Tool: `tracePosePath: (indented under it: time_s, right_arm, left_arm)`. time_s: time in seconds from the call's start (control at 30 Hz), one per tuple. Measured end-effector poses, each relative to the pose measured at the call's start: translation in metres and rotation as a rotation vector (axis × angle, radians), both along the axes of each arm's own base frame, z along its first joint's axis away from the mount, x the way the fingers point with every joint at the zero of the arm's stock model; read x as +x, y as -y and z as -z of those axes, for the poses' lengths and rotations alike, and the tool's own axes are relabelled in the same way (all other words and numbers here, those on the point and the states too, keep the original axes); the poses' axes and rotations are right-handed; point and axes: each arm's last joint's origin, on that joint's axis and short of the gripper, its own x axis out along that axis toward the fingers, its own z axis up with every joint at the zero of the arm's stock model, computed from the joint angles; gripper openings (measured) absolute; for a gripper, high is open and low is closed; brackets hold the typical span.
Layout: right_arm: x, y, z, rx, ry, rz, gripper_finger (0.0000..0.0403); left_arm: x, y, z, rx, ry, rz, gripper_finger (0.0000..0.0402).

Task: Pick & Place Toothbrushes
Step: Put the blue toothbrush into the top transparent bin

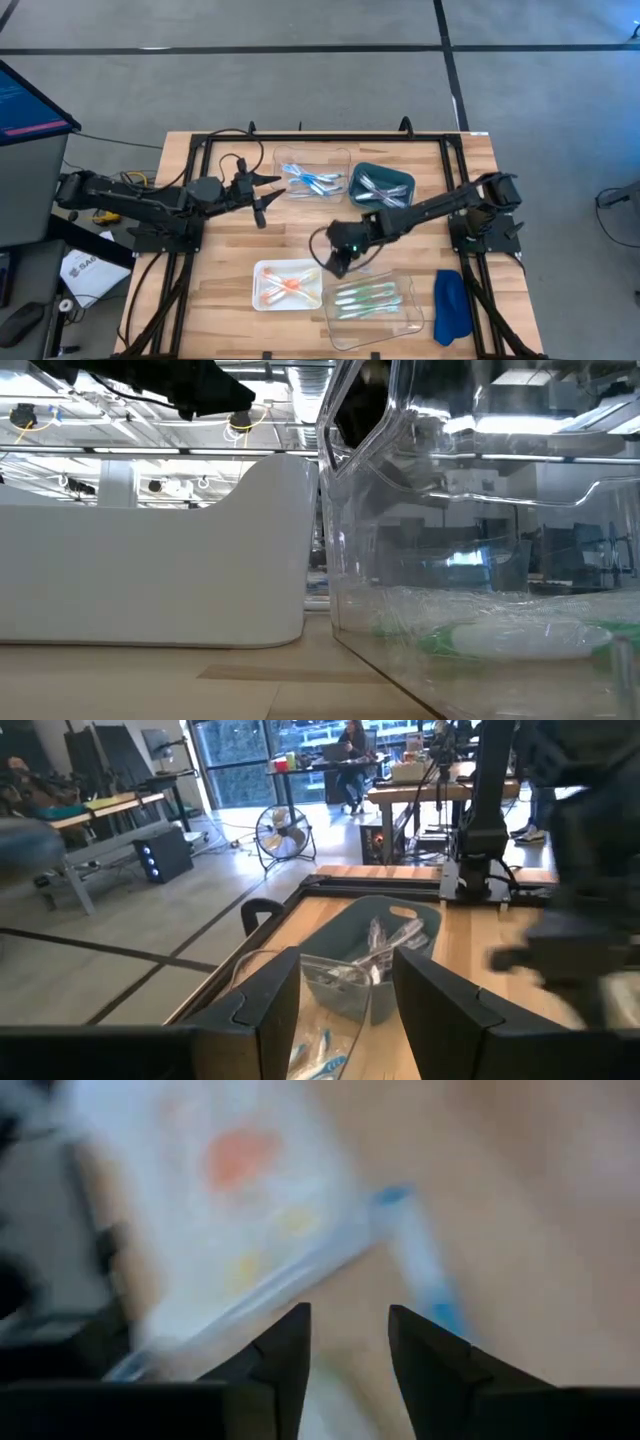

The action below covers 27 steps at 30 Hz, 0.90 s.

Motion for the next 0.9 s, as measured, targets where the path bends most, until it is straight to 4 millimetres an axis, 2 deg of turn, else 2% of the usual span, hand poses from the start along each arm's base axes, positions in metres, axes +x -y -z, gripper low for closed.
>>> tracePosePath:
  time_s: [0.07,0.3,0.63,0.9]
  right_arm:
    - [0.003,-0.005,-0.003,0.046,0.040,-0.041,0.0133]
    - [0.007,-0.009,-0.007,-0.090,0.163,-0.255,0.0132]
    - [0.012,-0.013,-0.018,-0.082,0.208,-0.268,0.0123]
    - [0.010,-0.011,-0.016,-0.045,0.166,-0.276,0.0122]
  left_arm:
    - [0.000,0.000,-0.001,0.000,0.006,0.000,0.0153]
    - [0.000,0.000,-0.001,0.001,0.008,0.000,0.0153]
    - [0.000,0.000,-0.001,0.002,0.007,0.001,0.0153]
    - [0.000,0.000,-0.001,0.002,0.008,0.001,0.0153]
